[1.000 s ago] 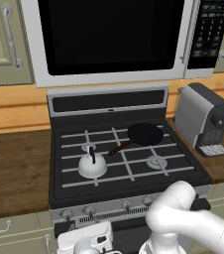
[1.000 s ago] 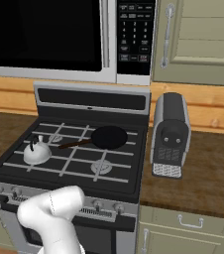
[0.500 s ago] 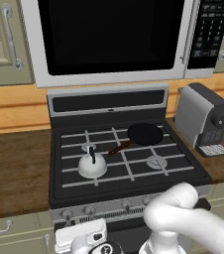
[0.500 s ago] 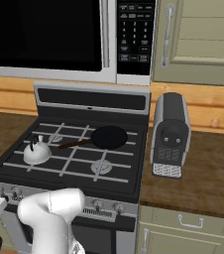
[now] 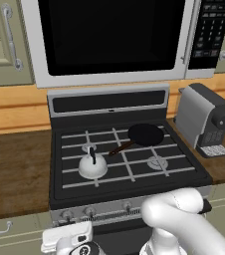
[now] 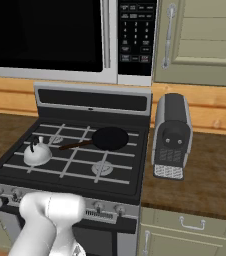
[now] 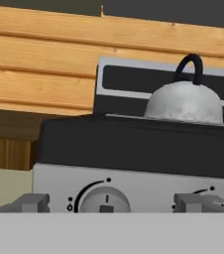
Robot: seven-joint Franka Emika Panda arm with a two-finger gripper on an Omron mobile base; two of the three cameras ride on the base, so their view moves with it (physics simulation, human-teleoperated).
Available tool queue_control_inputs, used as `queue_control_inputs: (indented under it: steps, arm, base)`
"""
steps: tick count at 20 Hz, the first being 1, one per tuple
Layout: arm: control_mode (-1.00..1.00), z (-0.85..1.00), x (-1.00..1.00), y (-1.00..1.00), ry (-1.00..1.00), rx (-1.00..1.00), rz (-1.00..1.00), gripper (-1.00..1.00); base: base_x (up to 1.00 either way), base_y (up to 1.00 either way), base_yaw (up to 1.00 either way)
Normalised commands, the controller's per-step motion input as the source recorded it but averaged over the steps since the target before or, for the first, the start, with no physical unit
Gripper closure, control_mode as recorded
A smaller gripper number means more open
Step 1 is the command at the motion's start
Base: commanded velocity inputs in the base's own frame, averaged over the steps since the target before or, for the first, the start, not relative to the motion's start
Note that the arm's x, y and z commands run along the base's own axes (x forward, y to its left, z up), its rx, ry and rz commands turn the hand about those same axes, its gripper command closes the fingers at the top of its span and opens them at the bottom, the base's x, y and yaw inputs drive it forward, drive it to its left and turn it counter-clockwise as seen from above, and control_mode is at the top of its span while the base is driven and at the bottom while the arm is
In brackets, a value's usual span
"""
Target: Pick the kettle from the counter and place it on a stove burner. Then turn the burner on.
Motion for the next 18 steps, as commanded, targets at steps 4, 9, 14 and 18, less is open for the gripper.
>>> queue_control_inputs:
  steps: [4,9,14,18]
  arm:
    - [-1.00,-0.49,0.18,0.00,-0.02,0.00,0.00,-1.00]
    - [-1.00,-0.32,0.29,0.00,-0.04,0.00,0.00,-1.00]
    - [-1.00,-0.02,0.22,0.00,-0.02,0.00,-0.02,-1.00]
    - [-1.00,0.11,0.00,0.07,-0.03,0.00,-0.01,-1.00]
  base:
    - [0.00,0.00,0.00]
    - [0.00,0.00,0.00]
    - [0.00,0.00,0.00]
    - [0.00,0.00,0.00]
